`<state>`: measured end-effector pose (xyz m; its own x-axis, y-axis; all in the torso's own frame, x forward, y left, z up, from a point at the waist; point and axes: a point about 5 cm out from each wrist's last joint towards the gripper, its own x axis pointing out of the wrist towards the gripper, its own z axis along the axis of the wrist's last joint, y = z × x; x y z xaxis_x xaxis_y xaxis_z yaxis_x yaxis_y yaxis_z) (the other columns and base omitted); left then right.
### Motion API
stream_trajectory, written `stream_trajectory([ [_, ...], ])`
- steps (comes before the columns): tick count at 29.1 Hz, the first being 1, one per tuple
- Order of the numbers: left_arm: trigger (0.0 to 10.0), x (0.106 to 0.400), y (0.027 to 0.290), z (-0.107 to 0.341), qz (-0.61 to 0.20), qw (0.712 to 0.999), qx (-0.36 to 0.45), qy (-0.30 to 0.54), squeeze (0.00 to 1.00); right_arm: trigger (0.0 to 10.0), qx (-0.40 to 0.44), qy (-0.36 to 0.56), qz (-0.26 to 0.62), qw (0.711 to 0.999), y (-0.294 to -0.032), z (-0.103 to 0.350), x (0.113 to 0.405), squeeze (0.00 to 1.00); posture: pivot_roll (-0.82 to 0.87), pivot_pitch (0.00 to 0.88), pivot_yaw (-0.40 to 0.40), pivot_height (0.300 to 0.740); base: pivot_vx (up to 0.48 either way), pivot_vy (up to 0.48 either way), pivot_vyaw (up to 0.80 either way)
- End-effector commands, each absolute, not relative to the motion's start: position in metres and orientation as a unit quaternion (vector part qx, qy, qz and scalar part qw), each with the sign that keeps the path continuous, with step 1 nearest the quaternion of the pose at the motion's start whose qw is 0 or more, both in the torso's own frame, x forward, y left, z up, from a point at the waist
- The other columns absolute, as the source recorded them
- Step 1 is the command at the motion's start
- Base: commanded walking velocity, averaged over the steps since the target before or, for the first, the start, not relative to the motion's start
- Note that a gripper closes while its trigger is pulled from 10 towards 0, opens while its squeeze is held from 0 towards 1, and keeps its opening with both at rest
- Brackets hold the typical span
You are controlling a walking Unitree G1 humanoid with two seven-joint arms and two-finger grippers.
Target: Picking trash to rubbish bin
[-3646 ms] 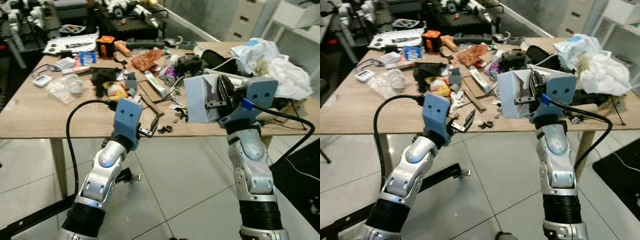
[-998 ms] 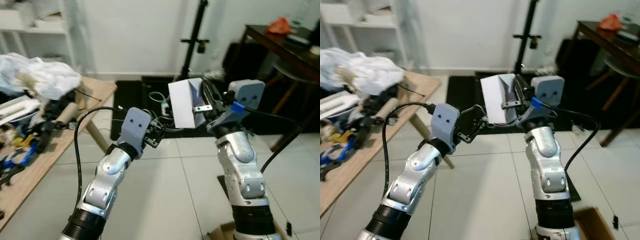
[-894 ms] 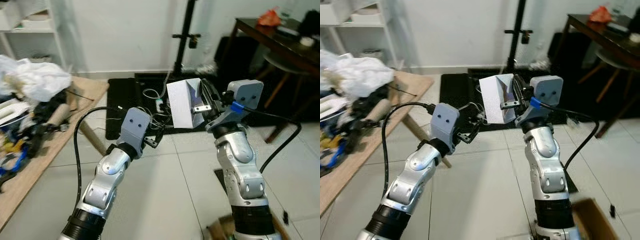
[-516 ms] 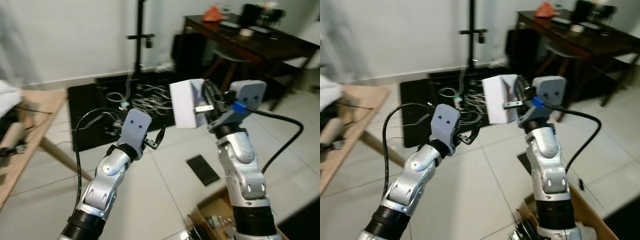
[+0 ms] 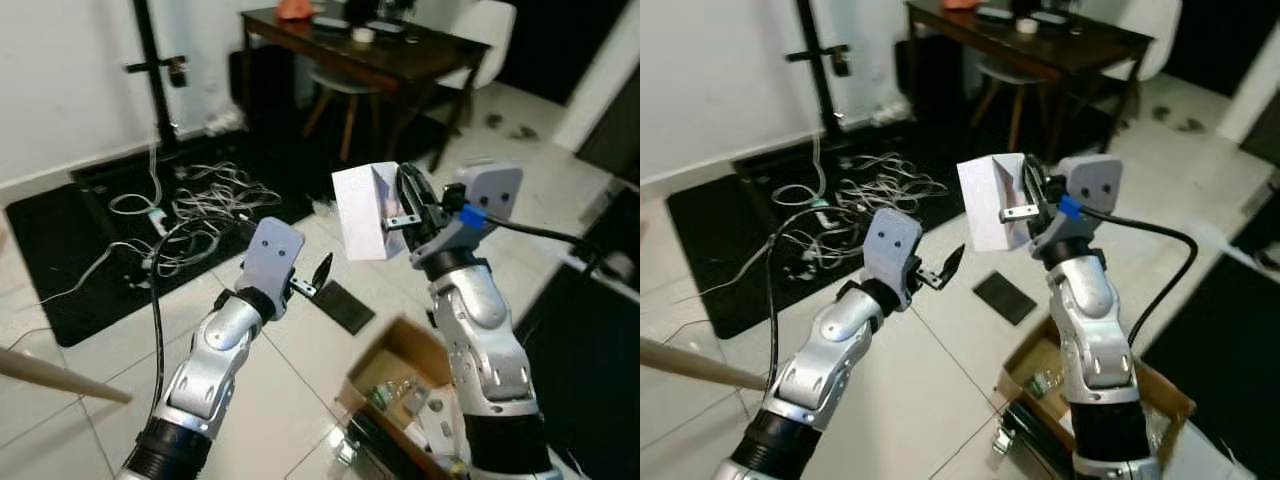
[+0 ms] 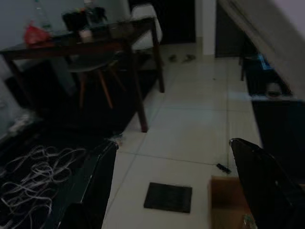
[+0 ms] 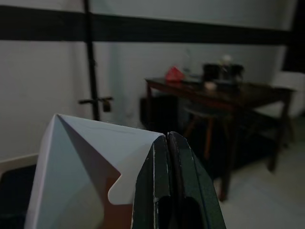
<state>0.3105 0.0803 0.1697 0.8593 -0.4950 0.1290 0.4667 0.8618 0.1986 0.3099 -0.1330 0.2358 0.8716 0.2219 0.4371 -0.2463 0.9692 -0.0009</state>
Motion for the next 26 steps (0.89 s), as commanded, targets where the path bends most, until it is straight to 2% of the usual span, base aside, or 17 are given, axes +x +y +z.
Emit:
stream_trajectory([
  [1,10.0,0.310,0.079,0.169,-0.252,0.961,0.078,-0.082,0.00,10.0,0.022,-0.216,0.117,0.969,-0.136,0.234,0.309,0.00,-0.05,0.123,-0.016,0.740,0.000,0.000,-0.80],
  [6,10.0,0.312,0.083,0.170,-0.231,0.969,0.043,-0.075,0.00,10.0,0.020,-0.202,0.120,0.972,-0.136,0.229,0.308,0.00,-0.05,0.129,-0.015,0.740,0.000,0.000,-0.80],
  [8,10.0,0.318,0.095,0.169,-0.168,0.984,0.017,-0.058,0.00,10.0,0.010,-0.156,0.137,0.978,-0.133,0.214,0.308,0.00,-0.06,0.136,-0.018,0.740,0.000,0.000,-0.80],
  [11,10.0,0.323,0.102,0.166,-0.136,0.989,0.021,-0.046,0.00,10.0,0.002,-0.121,0.142,0.983,-0.133,0.200,0.309,0.00,-0.05,0.138,-0.023,0.740,0.000,0.000,-0.80],
  [19,10.0,0.324,0.110,0.161,-0.100,0.994,0.022,-0.025,0.00,10.0,-0.017,-0.065,0.137,0.988,-0.136,0.176,0.309,0.00,-0.05,0.146,-0.024,0.740,0.000,0.000,-0.80],
  [22,10.0,0.324,0.117,0.158,-0.076,0.997,-0.009,-0.012,0.00,10.0,-0.020,-0.055,0.135,0.989,-0.136,0.172,0.308,0.00,-0.05,0.146,-0.021,0.740,0.000,0.000,-0.80],
  [26,10.0,0.324,0.120,0.157,-0.089,0.995,-0.040,-0.010,0.00,10.0,-0.025,-0.041,0.135,0.990,-0.138,0.165,0.306,0.00,-0.05,0.146,-0.021,0.740,0.000,0.000,-0.80],
])
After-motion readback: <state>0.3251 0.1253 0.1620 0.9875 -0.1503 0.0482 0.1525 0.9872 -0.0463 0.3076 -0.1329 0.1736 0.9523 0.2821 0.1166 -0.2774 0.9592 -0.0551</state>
